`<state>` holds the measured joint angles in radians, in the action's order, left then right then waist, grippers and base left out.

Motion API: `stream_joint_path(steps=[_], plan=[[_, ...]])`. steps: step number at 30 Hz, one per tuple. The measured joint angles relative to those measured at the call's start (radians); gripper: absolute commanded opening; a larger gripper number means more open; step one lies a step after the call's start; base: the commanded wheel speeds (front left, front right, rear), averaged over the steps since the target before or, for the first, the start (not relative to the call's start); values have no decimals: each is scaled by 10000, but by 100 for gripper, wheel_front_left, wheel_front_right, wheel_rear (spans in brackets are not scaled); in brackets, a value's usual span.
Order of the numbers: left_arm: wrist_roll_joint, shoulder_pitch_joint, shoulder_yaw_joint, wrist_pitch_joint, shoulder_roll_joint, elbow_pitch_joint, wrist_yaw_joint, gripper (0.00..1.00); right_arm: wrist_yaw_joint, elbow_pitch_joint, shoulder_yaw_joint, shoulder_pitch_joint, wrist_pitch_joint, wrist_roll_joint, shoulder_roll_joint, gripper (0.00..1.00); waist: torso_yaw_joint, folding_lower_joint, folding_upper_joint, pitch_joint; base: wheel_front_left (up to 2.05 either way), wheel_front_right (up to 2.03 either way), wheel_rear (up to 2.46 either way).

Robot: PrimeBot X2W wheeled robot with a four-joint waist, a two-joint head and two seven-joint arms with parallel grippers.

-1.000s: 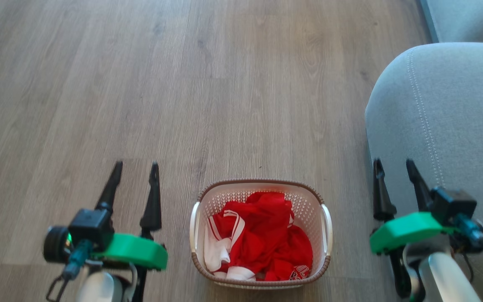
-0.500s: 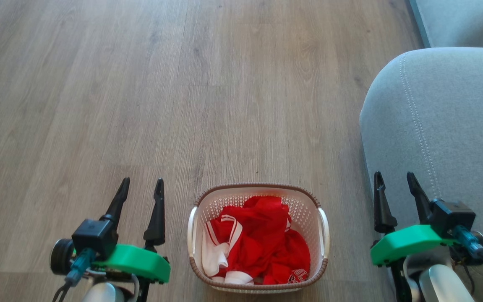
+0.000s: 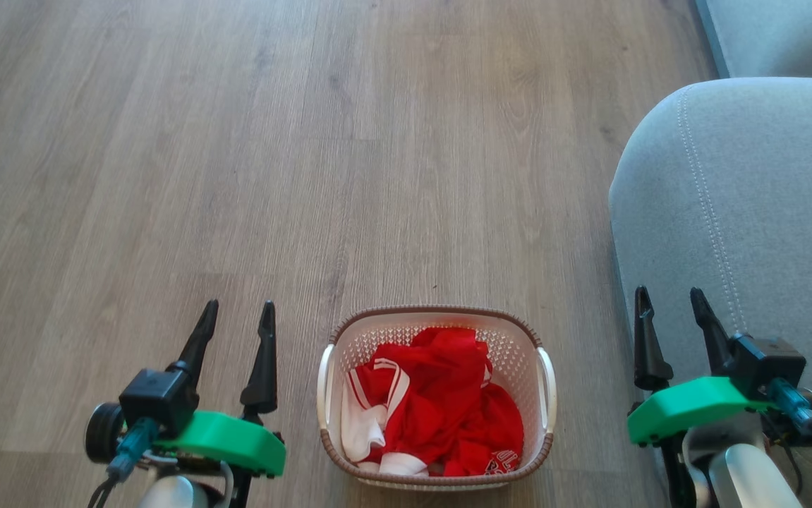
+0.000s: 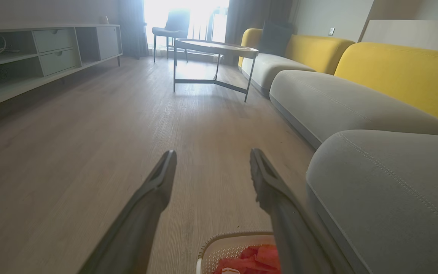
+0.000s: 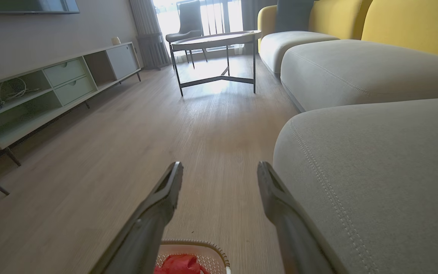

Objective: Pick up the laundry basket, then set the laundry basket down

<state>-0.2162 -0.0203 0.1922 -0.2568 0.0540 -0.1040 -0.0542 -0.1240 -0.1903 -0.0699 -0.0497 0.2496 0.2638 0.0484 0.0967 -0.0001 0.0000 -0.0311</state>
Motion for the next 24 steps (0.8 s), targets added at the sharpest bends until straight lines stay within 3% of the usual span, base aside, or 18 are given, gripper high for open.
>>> stream_joint_path(steps=[23,24], plan=[[-119,2,-86,0,-2,-36,-86,100,0,-138,-25,-1,0,0,-2,100,-51,0,0,34,0,0,0],[-219,2,-88,0,-2,-36,-136,0,0,-144,-25,-2,0,0,-2,0,-55,0,0,25,0,0,0]])
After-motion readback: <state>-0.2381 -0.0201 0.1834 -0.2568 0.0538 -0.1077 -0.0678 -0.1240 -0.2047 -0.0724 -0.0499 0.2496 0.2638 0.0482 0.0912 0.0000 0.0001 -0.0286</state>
